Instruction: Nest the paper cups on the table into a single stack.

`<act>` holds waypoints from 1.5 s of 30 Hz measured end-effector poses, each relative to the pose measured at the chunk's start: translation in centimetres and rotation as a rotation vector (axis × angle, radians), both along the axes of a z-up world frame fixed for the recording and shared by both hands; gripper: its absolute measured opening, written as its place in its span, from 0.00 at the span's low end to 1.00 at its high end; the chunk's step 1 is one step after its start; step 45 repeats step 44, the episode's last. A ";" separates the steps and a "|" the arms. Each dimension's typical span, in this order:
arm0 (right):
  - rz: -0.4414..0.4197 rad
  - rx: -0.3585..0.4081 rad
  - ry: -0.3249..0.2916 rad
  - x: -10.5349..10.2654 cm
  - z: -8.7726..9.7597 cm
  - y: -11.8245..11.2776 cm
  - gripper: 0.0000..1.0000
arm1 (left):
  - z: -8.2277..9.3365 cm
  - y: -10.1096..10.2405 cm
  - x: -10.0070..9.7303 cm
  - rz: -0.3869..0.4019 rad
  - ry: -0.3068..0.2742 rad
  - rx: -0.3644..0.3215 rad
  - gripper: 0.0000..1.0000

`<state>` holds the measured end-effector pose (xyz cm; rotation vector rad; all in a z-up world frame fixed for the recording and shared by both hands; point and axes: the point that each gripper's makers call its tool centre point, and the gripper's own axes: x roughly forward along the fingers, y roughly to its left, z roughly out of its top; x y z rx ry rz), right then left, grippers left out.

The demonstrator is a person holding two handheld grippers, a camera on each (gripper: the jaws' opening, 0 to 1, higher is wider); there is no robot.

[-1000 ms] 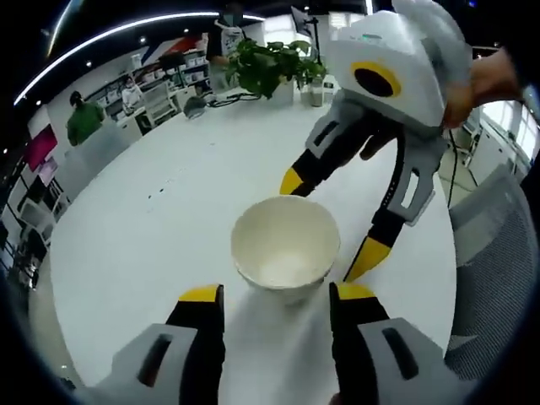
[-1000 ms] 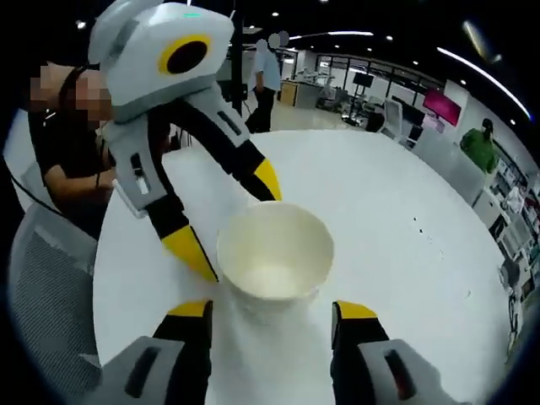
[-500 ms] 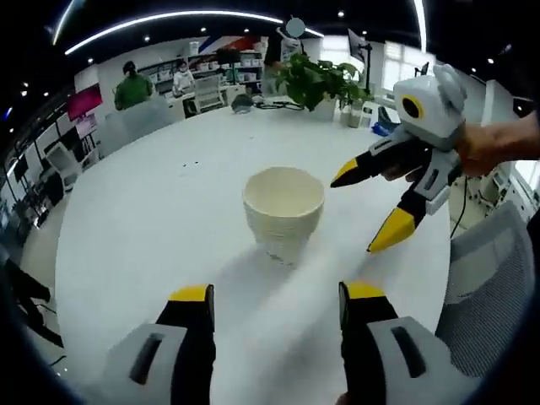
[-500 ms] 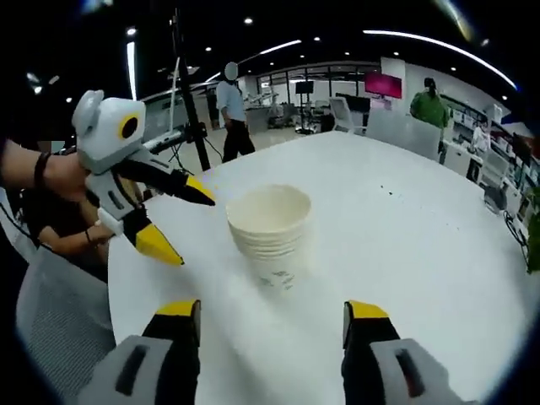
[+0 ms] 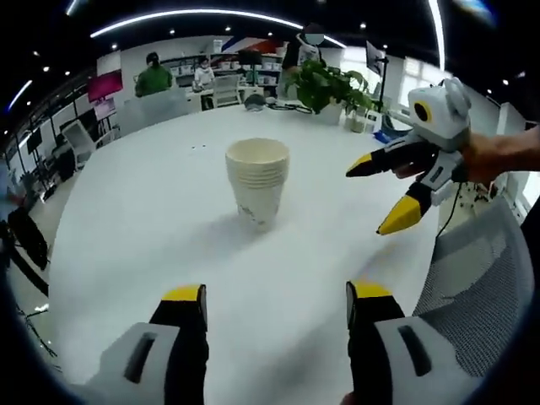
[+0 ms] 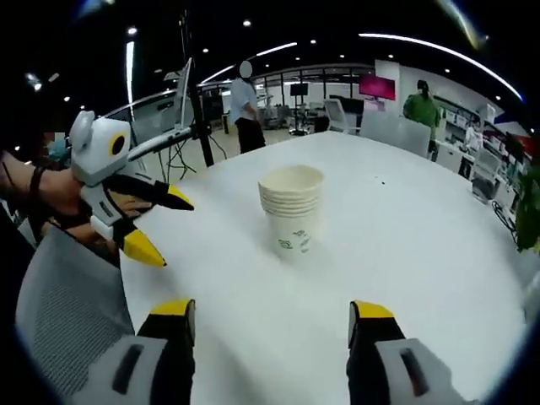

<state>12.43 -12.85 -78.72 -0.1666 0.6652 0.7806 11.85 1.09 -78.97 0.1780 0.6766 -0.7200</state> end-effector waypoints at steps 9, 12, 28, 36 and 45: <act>-0.084 0.025 0.018 -2.7 -0.4 -1.0 0.78 | 0.0 1.2 -1.2 0.050 0.001 -0.052 0.68; -0.105 0.038 0.013 -2.9 -0.2 -1.3 0.79 | -0.1 1.7 -1.2 0.065 -0.006 -0.052 0.68; -0.129 0.045 0.024 -4.8 -0.5 -1.3 0.79 | 0.0 1.1 -2.1 0.072 -0.026 -0.062 0.68; -0.148 0.068 0.026 -4.8 -0.5 -1.2 0.79 | 0.0 2.2 -1.8 0.105 -0.020 -0.075 0.67; -0.159 0.072 0.021 -4.8 -0.9 -1.5 0.78 | -0.3 1.8 -2.0 0.097 -0.006 -0.071 0.68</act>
